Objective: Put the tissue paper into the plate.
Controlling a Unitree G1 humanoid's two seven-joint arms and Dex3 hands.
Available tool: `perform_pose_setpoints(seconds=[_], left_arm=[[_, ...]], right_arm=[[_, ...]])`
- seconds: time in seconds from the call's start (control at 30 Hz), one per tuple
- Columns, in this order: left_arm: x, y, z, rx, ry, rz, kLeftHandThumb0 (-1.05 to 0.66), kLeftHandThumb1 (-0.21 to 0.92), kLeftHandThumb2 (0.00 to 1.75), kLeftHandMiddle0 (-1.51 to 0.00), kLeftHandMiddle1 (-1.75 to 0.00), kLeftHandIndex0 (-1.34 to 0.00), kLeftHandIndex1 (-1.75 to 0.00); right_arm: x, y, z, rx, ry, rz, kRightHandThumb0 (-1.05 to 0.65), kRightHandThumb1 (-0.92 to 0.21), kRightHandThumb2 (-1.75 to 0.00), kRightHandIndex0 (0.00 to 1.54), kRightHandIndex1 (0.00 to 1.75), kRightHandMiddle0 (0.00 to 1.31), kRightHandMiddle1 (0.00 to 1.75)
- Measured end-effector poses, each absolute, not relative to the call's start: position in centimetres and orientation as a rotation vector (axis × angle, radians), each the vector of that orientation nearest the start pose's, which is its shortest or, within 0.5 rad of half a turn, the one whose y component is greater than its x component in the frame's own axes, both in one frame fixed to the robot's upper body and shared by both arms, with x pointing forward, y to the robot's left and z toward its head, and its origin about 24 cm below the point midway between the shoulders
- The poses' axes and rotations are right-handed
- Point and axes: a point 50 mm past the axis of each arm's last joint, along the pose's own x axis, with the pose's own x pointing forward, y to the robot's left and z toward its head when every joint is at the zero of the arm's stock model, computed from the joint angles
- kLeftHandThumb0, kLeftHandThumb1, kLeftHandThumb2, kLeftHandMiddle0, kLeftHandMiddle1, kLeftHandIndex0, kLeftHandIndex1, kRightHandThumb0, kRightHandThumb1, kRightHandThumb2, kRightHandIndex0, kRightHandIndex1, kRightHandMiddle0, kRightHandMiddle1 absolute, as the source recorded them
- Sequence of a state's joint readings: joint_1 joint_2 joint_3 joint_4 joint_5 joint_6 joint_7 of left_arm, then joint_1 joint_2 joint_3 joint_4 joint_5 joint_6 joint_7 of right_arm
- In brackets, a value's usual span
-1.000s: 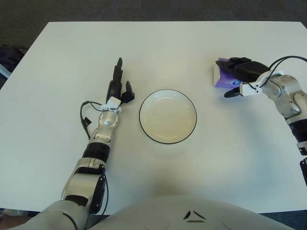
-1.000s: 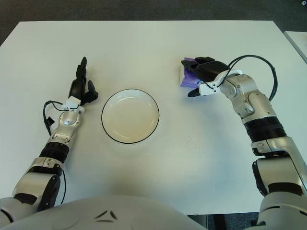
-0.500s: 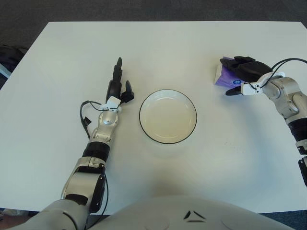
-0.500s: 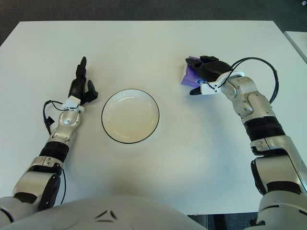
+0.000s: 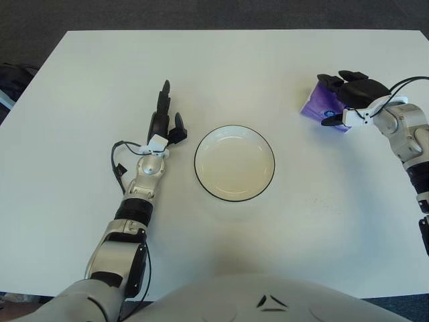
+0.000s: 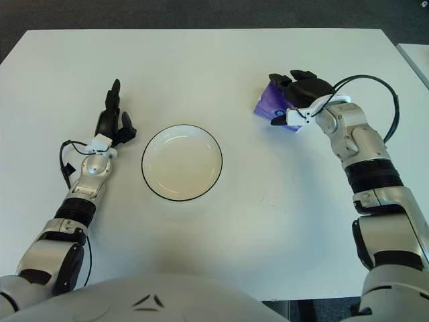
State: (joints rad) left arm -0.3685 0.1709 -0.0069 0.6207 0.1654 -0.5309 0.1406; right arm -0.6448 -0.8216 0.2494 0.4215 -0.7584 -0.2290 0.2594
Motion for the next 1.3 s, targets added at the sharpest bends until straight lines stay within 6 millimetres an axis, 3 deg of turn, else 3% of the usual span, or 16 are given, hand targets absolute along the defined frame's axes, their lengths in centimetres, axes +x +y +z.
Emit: perform_pose_setpoints(seconds=[0.7, 1.3], left_arm=[[31.4, 16.7, 5.4, 0.306, -0.292, 0.005, -0.86, 0.92, 1.12, 0.00, 0.00, 0.00, -0.10], [31.5, 16.8, 5.3, 0.308, -0.291, 0.007, -0.87, 0.92, 1.13, 0.00, 0.00, 0.00, -0.10]], right_arm=[[34.4, -25.6, 19.3, -1.640, -0.161, 0.179, -1.05, -0.92, -0.56, 0.00, 0.00, 0.01, 0.01], [33.8, -25.6, 19.0, -1.610, -0.160, 0.170, -1.05, -0.92, -0.52, 0.00, 0.00, 0.01, 0.02]])
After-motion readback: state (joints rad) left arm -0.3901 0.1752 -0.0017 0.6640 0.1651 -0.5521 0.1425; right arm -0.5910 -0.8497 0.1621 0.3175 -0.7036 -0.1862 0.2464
